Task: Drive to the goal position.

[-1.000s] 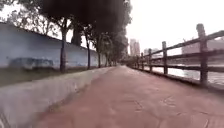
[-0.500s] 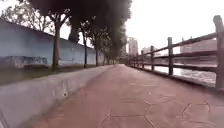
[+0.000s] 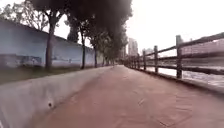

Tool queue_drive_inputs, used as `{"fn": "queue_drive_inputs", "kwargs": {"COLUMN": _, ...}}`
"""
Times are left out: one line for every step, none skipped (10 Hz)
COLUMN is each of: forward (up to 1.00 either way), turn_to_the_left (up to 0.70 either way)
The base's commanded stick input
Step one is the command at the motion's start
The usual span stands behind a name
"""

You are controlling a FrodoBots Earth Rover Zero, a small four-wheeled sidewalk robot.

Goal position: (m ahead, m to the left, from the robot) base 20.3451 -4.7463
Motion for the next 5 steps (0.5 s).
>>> {"fn": "queue_drive_inputs", "kwargs": {"forward": 1.00, "turn_to_the_left": 0.00}}
{"fn": "queue_drive_inputs", "kwargs": {"forward": 1.00, "turn_to_the_left": 0.00}}
{"fn": "queue_drive_inputs", "kwargs": {"forward": 1.00, "turn_to_the_left": 0.00}}
{"fn": "queue_drive_inputs", "kwargs": {"forward": 1.00, "turn_to_the_left": 0.00}}
{"fn": "queue_drive_inputs", "kwargs": {"forward": 1.00, "turn_to_the_left": 0.00}}
